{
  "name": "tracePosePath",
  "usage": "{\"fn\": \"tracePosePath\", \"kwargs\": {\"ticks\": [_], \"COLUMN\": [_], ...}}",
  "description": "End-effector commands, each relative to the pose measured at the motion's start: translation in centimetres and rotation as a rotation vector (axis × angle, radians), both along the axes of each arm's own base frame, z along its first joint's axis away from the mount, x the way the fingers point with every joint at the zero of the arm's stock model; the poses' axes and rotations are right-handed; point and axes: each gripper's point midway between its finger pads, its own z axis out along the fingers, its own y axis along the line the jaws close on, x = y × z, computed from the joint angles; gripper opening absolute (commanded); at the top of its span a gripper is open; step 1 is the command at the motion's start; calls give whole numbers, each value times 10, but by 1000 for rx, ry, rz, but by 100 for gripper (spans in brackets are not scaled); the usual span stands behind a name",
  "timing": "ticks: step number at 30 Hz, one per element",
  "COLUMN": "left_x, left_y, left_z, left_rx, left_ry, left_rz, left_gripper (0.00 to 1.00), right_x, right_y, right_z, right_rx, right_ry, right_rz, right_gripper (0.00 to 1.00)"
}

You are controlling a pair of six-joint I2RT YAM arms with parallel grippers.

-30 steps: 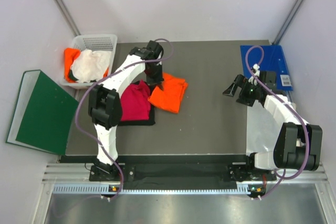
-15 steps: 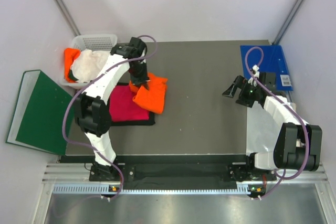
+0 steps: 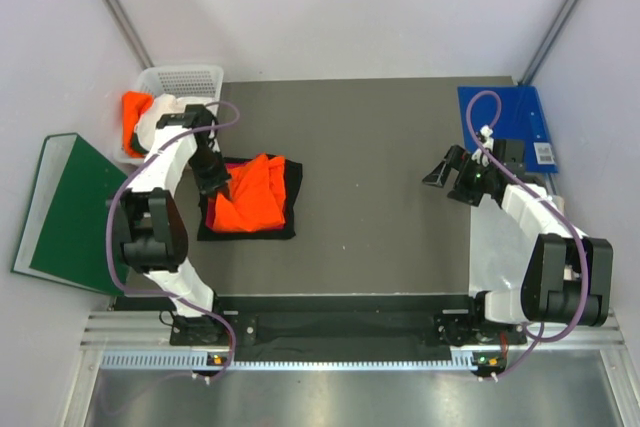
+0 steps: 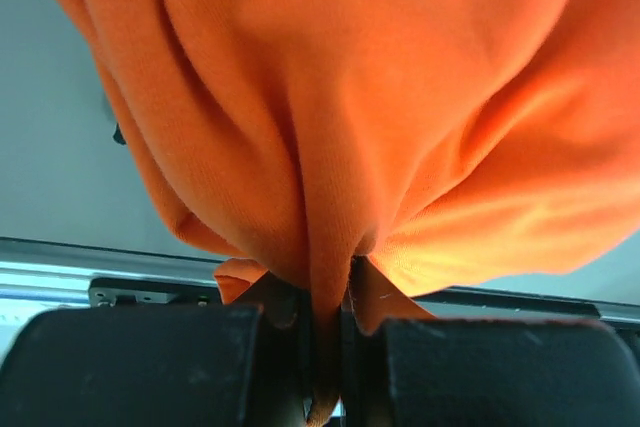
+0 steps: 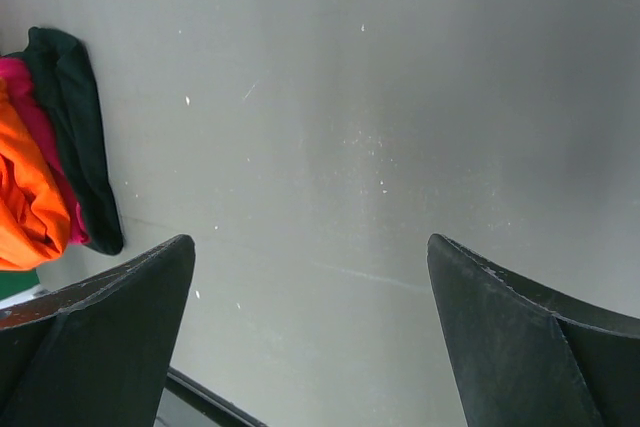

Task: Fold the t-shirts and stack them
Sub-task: Put the neatly folded tshirt into the corner of the board with the left arm

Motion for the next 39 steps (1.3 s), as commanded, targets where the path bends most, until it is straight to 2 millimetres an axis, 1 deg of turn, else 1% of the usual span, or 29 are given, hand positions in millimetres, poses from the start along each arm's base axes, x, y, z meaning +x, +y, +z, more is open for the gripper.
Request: {"fn": "tracePosePath", "kwargs": {"ticks": [1, 3, 7, 8, 9, 11, 12, 13, 14, 15, 16, 17, 18, 20, 21, 24, 25, 26, 27, 28, 29, 30, 31, 32, 33, 34, 35, 36, 39], "left_x": [-1, 5, 19, 26, 29, 39, 43, 46, 54, 56, 58, 60, 62, 60, 59, 49, 52, 49, 43, 46, 40, 34, 32, 33, 27, 24, 24, 23, 19], "left_y": [3, 4, 10, 12, 16, 17, 17, 16, 15, 14, 8, 4, -1, -13, -16, -30, -35, -42, -56, -64, -73, -88, -96, -104, -113, -117, -121, -123, -129], "left_z": [-12, -17, -17, -14, -14, -8, -5, 8, 19, 40, 53, 67, 94, 121, 145, 168, 173, 160, 159, 156, 134, 133, 126, 111, 112, 106, 97, 95, 100], "left_rx": [-17, -16, 13, 22, 44, 51, 50, 50, 49, 44, 14, -5, -28, -84, -94, -163, -195, -238, -328, -381, -450, -549, -597, -661, -742, -785, -841, -871, -977], "left_ry": [9, 8, -12, -30, -33, -68, -91, -140, -201, -281, -333, -386, -492, -586, -674, -768, -807, -778, -766, -774, -703, -689, -678, -673, -669, -657, -655, -659, -718], "left_rz": [-39, -35, -22, -21, -16, -16, -15, -18, -12, -9, -17, -26, -35, -62, -69, -77, -80, -67, -90, -97, -61, -83, -77, -42, -52, -32, 9, 22, 31], "left_gripper": [0, 0, 0, 0, 7, 29, 36, 40, 51, 59, 69, 88, 99, 99, 99, 99, 99, 99, 99, 99, 98, 92, 70, 58, 32, 6, 0, 0, 0], "right_x": [13, 14, 14, 13, 13, 12, 12, 12, 11, 10, 10, 10, 8, 8, 8, 8, 9, 9, 10, 11, 11, 13, 14, 15, 16, 17, 17, 17, 14], "right_y": [-1, -1, -2, -2, -1, -1, -1, -1, -1, -1, -1, -1, -1, -1, -1, 0, 1, 1, 1, 2, 2, 2, 1, 1, 1, 1, 1, 1, 2], "right_z": [15, 15, 15, 14, 13, 13, 13, 12, 12, 11, 11, 10, 9, 6, 6, 4, 4, 4, 3, 3, 3, 4, 5, 5, 6, 7, 8, 8, 5], "right_rx": [7, 7, 6, 6, 9, 9, 9, 9, 9, 8, 8, 9, 11, 11, 12, 16, 18, 20, 21, 23, 23, 23, 23, 22, 23, 22, 21, 21, 21], "right_ry": [-64, -63, -60, -56, -55, -54, -56, -54, -54, -52, -54, -50, -45, -41, -42, -39, -39, -38, -33, -33, -31, -35, -36, -37, -38, -42, -44, -43, -36], "right_rz": [5, 8, 9, 10, 9, 7, 7, 7, 7, 8, 8, 7, 6, 4, 5, 4, 6, 7, 8, 13, 13, 15, 15, 16, 15, 17, 18, 18, 19], "right_gripper": [100, 100, 100, 99, 100, 100, 100, 100, 100, 100, 100, 100, 100, 100, 100, 100, 100, 100, 100, 100, 100, 100, 100, 100, 100, 100, 100, 100, 100]}}
